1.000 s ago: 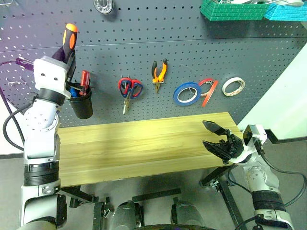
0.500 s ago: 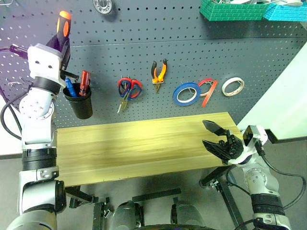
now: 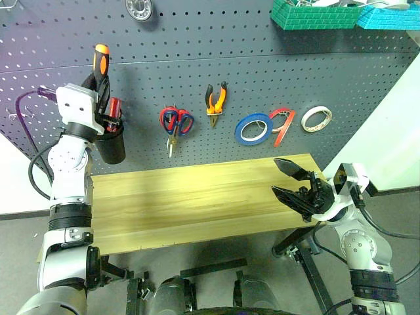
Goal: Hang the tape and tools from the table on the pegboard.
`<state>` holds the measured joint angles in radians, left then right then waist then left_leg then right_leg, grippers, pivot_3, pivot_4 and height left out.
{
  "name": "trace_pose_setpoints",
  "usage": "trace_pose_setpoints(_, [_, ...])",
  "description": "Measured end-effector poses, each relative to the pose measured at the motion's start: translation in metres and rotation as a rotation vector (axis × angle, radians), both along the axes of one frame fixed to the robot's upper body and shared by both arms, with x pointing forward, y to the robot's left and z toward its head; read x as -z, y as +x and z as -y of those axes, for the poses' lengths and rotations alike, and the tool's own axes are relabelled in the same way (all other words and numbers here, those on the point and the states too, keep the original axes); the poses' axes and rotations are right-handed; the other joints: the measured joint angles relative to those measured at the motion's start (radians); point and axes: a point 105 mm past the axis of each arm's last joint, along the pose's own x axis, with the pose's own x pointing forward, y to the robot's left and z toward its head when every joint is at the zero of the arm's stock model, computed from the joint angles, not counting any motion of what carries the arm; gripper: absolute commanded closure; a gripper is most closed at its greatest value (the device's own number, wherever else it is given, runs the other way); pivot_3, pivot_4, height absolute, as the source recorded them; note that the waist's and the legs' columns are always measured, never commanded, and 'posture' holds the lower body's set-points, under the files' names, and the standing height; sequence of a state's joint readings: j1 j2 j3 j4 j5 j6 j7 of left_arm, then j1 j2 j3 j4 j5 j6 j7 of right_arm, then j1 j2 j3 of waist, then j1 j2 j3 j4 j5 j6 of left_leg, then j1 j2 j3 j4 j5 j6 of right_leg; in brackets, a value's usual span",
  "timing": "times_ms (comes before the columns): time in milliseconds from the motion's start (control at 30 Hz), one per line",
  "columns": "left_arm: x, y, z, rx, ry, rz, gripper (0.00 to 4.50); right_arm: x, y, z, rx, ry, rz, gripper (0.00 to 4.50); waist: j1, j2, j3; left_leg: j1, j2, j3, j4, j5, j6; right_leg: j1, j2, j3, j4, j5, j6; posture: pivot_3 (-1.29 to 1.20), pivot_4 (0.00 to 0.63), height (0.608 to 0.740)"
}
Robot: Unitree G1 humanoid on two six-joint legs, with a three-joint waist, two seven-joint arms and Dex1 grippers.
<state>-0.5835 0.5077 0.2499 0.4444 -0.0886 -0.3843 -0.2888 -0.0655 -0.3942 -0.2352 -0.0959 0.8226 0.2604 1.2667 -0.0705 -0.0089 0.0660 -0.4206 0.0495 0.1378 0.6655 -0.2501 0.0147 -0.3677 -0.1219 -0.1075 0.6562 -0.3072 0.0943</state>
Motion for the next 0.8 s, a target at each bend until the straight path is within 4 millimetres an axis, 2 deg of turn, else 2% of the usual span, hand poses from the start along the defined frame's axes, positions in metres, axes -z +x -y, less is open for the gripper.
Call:
trace_pose_setpoints(233, [0.014,0.001,-0.006,-0.028,-0.030,-0.019,3.84,-0.005,0.000,-0.002,0.001,-0.014,-0.011,0.00,-0.002,-0.002,-0.002,0.000,0.000,0.000,0.000,0.000,0.000,0.000,0.000,0.000,0.000,0.000,0.000,-0.11,0.000,0.740])
trace_pose_setpoints(567, [0.054,-0.012,-0.025,-0.124,-0.088,-0.128,3.84,-0.005,0.000,-0.002,-0.006,-0.017,-0.008,0.00,0.000,-0.004,-0.005,0.000,0.001,0.000,0.000,-0.001,0.002,0.000,0.000,0.000,0.000,0.000,0.000,-0.10,0.000,0.740])
trace_pose_setpoints(800, [0.061,-0.016,-0.030,-0.153,-0.125,-0.163,3.84,0.002,0.003,0.002,-0.014,-0.010,-0.016,0.00,-0.001,-0.005,-0.011,0.001,0.001,0.000,0.000,-0.002,0.003,0.000,0.000,0.000,0.001,0.000,0.000,-0.10,0.000,0.740])
